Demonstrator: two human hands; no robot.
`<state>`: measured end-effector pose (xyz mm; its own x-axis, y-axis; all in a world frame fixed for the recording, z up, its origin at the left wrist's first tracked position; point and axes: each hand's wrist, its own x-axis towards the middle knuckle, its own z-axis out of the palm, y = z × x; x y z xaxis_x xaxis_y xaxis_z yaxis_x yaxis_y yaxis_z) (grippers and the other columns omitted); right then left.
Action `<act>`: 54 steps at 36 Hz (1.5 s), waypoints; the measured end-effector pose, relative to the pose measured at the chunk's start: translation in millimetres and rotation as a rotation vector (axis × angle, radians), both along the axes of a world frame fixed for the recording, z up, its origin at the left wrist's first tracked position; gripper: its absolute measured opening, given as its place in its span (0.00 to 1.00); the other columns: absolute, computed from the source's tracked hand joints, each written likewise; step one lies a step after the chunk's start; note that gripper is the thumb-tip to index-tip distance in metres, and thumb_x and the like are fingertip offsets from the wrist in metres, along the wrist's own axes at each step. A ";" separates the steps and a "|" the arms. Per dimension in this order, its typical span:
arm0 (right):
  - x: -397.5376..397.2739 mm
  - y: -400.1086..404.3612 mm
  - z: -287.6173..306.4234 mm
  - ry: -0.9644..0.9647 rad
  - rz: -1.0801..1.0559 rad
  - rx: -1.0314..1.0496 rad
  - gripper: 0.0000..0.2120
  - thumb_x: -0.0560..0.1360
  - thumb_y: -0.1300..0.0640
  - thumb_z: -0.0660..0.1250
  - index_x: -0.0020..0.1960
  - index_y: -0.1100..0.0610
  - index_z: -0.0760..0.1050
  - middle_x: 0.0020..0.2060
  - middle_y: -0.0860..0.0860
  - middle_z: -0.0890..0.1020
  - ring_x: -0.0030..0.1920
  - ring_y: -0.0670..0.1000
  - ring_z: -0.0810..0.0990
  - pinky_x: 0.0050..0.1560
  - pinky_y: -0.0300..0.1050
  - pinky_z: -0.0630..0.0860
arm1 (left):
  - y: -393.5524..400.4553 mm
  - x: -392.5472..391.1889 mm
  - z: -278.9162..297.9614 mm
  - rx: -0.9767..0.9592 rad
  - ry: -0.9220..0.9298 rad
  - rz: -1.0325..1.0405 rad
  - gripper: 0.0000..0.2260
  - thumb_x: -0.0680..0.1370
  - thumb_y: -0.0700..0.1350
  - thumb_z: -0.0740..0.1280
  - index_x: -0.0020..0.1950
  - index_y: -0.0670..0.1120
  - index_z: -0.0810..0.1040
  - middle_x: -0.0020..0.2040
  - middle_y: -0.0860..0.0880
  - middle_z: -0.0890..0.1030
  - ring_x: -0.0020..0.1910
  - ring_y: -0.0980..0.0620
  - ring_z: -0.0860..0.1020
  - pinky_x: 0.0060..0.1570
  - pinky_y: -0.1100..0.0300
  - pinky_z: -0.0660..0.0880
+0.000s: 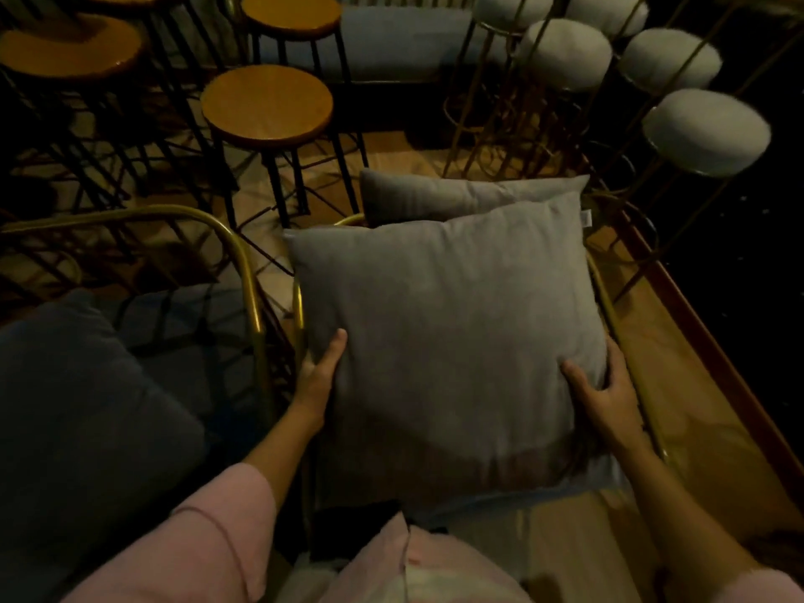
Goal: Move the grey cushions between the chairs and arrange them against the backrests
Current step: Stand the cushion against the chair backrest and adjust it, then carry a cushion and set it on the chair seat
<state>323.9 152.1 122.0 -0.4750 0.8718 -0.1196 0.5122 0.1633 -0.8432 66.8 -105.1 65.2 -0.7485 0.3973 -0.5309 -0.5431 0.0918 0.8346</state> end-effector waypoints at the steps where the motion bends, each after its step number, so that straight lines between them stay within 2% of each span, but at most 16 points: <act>1: 7.7 8.0 -3.5 -0.011 -0.010 -0.020 0.49 0.61 0.28 0.68 0.77 0.46 0.61 0.74 0.50 0.68 0.71 0.52 0.68 0.66 0.48 0.66 | 9.9 10.2 -4.1 -0.018 -0.011 -0.015 0.54 0.54 0.73 0.74 0.75 0.49 0.67 0.68 0.49 0.75 0.65 0.46 0.75 0.68 0.48 0.70; 3: 19.0 22.4 -15.7 -0.037 -0.003 -0.044 0.52 0.61 0.28 0.71 0.78 0.48 0.58 0.77 0.50 0.65 0.73 0.51 0.64 0.69 0.44 0.62 | 30.5 33.6 -8.0 -0.047 0.023 -0.040 0.52 0.57 0.68 0.76 0.76 0.51 0.63 0.70 0.49 0.74 0.67 0.46 0.74 0.70 0.47 0.70; 6: 24.7 27.5 -34.3 -0.062 0.102 -0.056 0.45 0.64 0.39 0.75 0.75 0.51 0.59 0.71 0.49 0.67 0.74 0.52 0.65 0.66 0.37 0.61 | 53.2 68.2 -26.7 -0.175 0.125 -0.106 0.53 0.65 0.56 0.79 0.80 0.49 0.49 0.74 0.50 0.64 0.72 0.49 0.66 0.73 0.50 0.64; 8: 26.3 20.1 -53.2 -0.172 0.254 -0.190 0.52 0.59 0.33 0.74 0.76 0.50 0.57 0.70 0.48 0.64 0.74 0.53 0.63 0.70 0.45 0.64 | 60.7 91.0 -44.8 -0.373 0.264 -0.314 0.53 0.69 0.54 0.77 0.80 0.51 0.41 0.80 0.44 0.52 0.78 0.44 0.57 0.76 0.46 0.59; 10: 29.9 8.7 -81.3 -0.488 0.391 -0.249 0.63 0.57 0.26 0.72 0.80 0.46 0.43 0.80 0.54 0.47 0.80 0.61 0.44 0.77 0.61 0.52 | 61.3 112.8 -55.3 -0.623 0.463 -0.524 0.52 0.71 0.62 0.72 0.80 0.53 0.38 0.81 0.42 0.41 0.80 0.40 0.48 0.76 0.43 0.54; 12: 34.1 -1.0 -105.5 -0.665 0.421 -0.172 0.69 0.57 0.25 0.72 0.76 0.42 0.27 0.76 0.59 0.28 0.76 0.64 0.28 0.75 0.68 0.39 | 59.3 123.8 -59.9 -0.691 0.551 -0.543 0.50 0.72 0.65 0.68 0.79 0.55 0.37 0.81 0.41 0.38 0.80 0.39 0.47 0.76 0.43 0.54; 15: 33.4 -13.7 -110.0 -0.657 0.409 -0.133 0.70 0.56 0.24 0.72 0.74 0.43 0.23 0.74 0.60 0.24 0.74 0.64 0.24 0.73 0.70 0.37 | 50.8 124.2 -58.1 -0.675 0.471 -0.524 0.48 0.73 0.63 0.69 0.79 0.57 0.37 0.81 0.42 0.39 0.80 0.39 0.48 0.76 0.44 0.55; 23: 6.8 -43.7 -95.1 -0.522 0.225 0.065 0.58 0.65 0.25 0.65 0.80 0.48 0.38 0.80 0.61 0.38 0.79 0.63 0.35 0.75 0.67 0.39 | -16.1 115.2 -58.1 -0.647 0.339 -0.477 0.46 0.75 0.54 0.71 0.80 0.53 0.41 0.81 0.43 0.41 0.80 0.41 0.49 0.76 0.49 0.55; 27: -33.4 -73.4 -88.0 -0.436 0.336 0.215 0.50 0.71 0.34 0.68 0.81 0.51 0.44 0.80 0.60 0.42 0.79 0.62 0.37 0.76 0.65 0.37 | -66.4 103.1 -56.3 -0.662 0.321 -0.309 0.45 0.75 0.51 0.72 0.81 0.50 0.43 0.81 0.40 0.44 0.80 0.42 0.49 0.76 0.50 0.54; 34: -114.6 -147.3 -72.3 -0.252 0.603 0.248 0.46 0.75 0.47 0.70 0.81 0.54 0.43 0.81 0.58 0.47 0.80 0.59 0.41 0.76 0.63 0.38 | -177.1 43.4 -43.9 -0.718 0.210 0.020 0.43 0.75 0.47 0.73 0.81 0.44 0.49 0.80 0.36 0.52 0.79 0.40 0.52 0.76 0.52 0.53; 36: -140.2 -171.3 -72.3 -0.197 0.636 0.210 0.48 0.75 0.49 0.71 0.81 0.55 0.42 0.81 0.56 0.51 0.80 0.60 0.46 0.77 0.62 0.42 | -213.0 23.5 -38.9 -0.723 0.183 0.122 0.40 0.75 0.45 0.72 0.80 0.43 0.52 0.79 0.36 0.56 0.78 0.39 0.55 0.75 0.52 0.54; 41: -209.5 -245.1 -72.0 -0.182 0.684 0.034 0.56 0.72 0.53 0.75 0.80 0.50 0.34 0.73 0.61 0.69 0.71 0.62 0.71 0.67 0.57 0.71 | -312.7 -22.2 -34.2 -0.690 0.117 0.302 0.34 0.76 0.42 0.71 0.78 0.40 0.58 0.76 0.37 0.64 0.76 0.39 0.63 0.75 0.50 0.60; 45: -259.9 -307.9 -80.1 -0.219 0.758 -0.060 0.55 0.74 0.58 0.73 0.78 0.53 0.29 0.67 0.59 0.76 0.63 0.60 0.78 0.56 0.43 0.71 | -392.6 -55.1 -40.6 -0.666 0.064 0.406 0.32 0.77 0.39 0.70 0.77 0.37 0.59 0.75 0.37 0.65 0.74 0.39 0.65 0.73 0.51 0.62; 47: -285.7 -335.1 -91.5 -0.227 0.801 -0.089 0.57 0.74 0.56 0.73 0.76 0.50 0.26 0.70 0.61 0.73 0.65 0.61 0.77 0.57 0.41 0.72 | -431.6 -72.7 -48.3 -0.652 0.021 0.469 0.32 0.77 0.39 0.70 0.77 0.36 0.59 0.75 0.36 0.66 0.73 0.38 0.67 0.73 0.49 0.64; 49: -310.0 -360.0 -105.3 -0.225 0.817 -0.177 0.59 0.73 0.53 0.74 0.75 0.44 0.24 0.77 0.58 0.64 0.71 0.60 0.72 0.68 0.52 0.71 | -469.5 -92.5 -62.2 -0.637 -0.022 0.533 0.31 0.76 0.38 0.71 0.76 0.35 0.61 0.73 0.35 0.69 0.71 0.37 0.69 0.72 0.47 0.65; 54: -360.9 -418.7 -129.3 -0.363 0.755 -0.309 0.57 0.74 0.55 0.74 0.77 0.52 0.27 0.79 0.58 0.55 0.76 0.61 0.63 0.72 0.53 0.62 | -538.9 -135.7 -94.8 -0.583 -0.049 0.624 0.26 0.75 0.38 0.73 0.69 0.33 0.69 0.67 0.34 0.75 0.66 0.36 0.75 0.67 0.45 0.71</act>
<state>-36.9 -266.5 -7.3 -0.7968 0.2459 -0.5519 0.6038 0.3575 -0.7125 -68.9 -643.9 -29.6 -0.7104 -0.4267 -0.5597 -0.6711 0.1711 0.7213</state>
